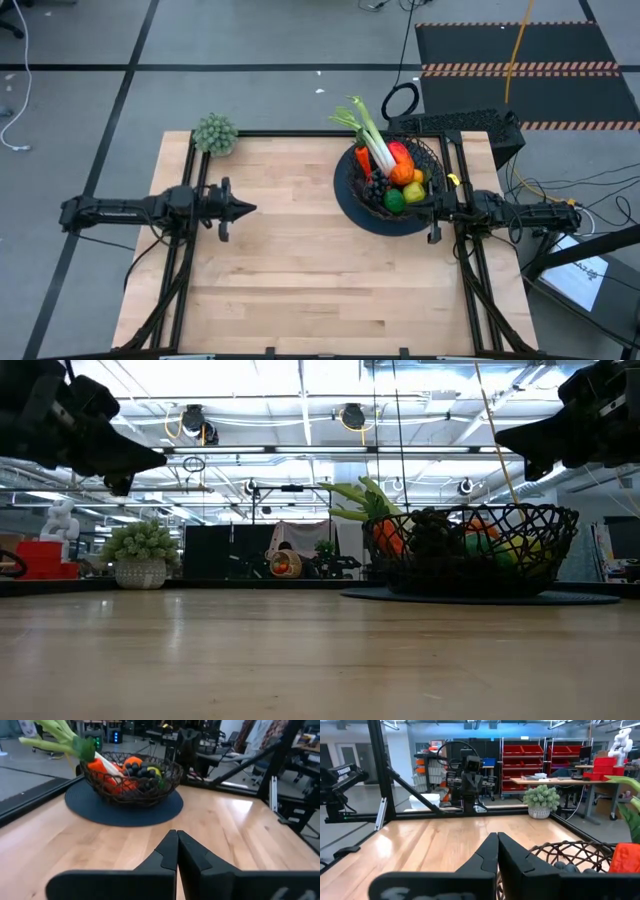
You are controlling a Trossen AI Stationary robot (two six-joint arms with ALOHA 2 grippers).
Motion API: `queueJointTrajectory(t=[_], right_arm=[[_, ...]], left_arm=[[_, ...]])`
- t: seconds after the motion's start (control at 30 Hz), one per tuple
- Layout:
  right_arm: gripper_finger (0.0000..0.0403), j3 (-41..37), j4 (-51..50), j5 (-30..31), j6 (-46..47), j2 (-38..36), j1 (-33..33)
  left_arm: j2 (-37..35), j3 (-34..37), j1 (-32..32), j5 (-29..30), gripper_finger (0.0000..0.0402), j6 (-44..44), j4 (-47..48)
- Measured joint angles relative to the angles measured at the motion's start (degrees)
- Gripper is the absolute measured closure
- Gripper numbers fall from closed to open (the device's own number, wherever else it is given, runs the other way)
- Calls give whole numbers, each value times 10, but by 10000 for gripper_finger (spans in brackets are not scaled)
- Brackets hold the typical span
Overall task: Build produce basket
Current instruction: Return to Home Position
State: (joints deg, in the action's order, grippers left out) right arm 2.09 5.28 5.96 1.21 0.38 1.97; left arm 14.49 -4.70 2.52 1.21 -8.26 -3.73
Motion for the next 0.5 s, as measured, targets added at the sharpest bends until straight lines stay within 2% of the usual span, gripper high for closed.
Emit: queueJointTrajectory(t=[0.5], right_arm=[[403,0,2,0,0,0,0]], left_arm=[[-100,41,0,-1,400,37,0]])
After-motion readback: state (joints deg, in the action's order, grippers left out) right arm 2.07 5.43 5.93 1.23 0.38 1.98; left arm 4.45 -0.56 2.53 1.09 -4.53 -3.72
